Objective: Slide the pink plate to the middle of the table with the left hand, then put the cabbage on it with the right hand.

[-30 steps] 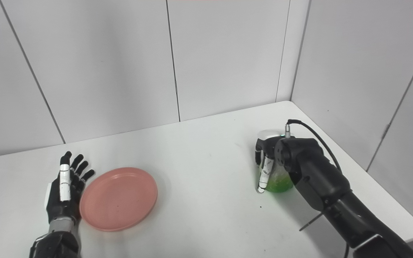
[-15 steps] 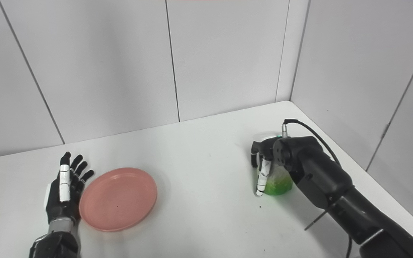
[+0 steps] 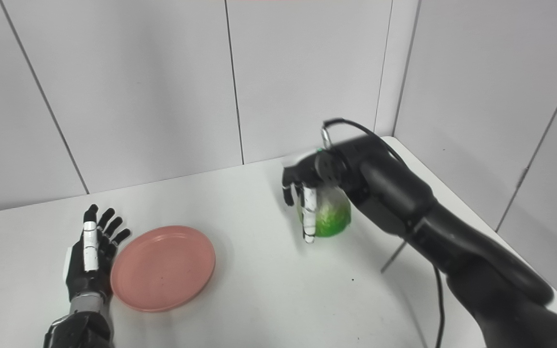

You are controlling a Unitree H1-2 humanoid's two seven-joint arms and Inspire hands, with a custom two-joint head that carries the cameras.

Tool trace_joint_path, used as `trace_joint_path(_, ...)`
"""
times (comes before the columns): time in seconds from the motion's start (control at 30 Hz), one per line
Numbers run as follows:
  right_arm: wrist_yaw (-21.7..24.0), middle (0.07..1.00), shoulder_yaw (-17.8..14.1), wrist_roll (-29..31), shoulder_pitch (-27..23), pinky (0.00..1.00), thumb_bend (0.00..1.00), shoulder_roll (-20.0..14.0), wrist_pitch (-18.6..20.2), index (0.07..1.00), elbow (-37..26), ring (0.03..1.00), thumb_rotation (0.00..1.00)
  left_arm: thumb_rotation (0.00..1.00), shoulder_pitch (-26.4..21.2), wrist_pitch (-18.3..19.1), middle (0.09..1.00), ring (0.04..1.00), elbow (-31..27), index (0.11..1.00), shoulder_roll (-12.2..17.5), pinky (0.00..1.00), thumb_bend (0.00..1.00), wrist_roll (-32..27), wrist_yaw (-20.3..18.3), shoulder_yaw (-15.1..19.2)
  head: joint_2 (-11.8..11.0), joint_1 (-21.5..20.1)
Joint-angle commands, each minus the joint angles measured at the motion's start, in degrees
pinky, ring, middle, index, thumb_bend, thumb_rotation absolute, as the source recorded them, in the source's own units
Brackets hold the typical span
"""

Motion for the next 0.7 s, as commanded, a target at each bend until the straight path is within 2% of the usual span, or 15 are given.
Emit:
trace_joint_path(0.0,1.6,0.523,0.6,0.2,-5.6,0.24,0.53,-0.3,-1.6,0.645,0.6,0.412,0.00,0.88,3.8,-0.1,0.910,0.881,2.0,0.966,-2.4,0.79,0.77,0.0,0.8,-0.3,0.1,0.4)
trace_joint_path(0.13,2.6,0.494,4.4,1.9,-10.2,0.28,0.53,0.0,-3.0,0.639,2.8,0.451,0.00,0.86,4.0,-0.7,0.898,0.880,2.2,0.953,-3.7,0.77,0.78,0.1,1.7,-0.4,0.2,1.6)
trace_joint_path(0.37,2.6,0.494,10.0,6.4,-15.0,0.27,0.53,0.9,-6.4,0.639,6.5,0.454,0.00,0.85,3.8,-1.8,0.902,0.883,2.8,0.959,-6.4,0.76,0.76,0.6,3.6,-0.5,0.2,4.9)
trace_joint_path(0.5,2.6,0.493,10.8,8.5,-16.2,0.26,0.53,2.2,-8.5,0.636,7.7,0.454,0.00,0.85,3.3,-3.0,0.902,0.874,3.8,0.969,-7.9,0.75,0.75,1.4,5.2,-0.8,0.5,8.5)
trace_joint_path(0.67,1.8,0.494,11.3,8.2,-17.3,0.26,0.53,6.5,-10.4,0.634,8.8,0.454,0.00,0.87,3.0,-3.9,0.897,0.868,4.2,0.974,-9.6,0.74,0.74,3.4,7.8,-1.4,1.1,13.7)
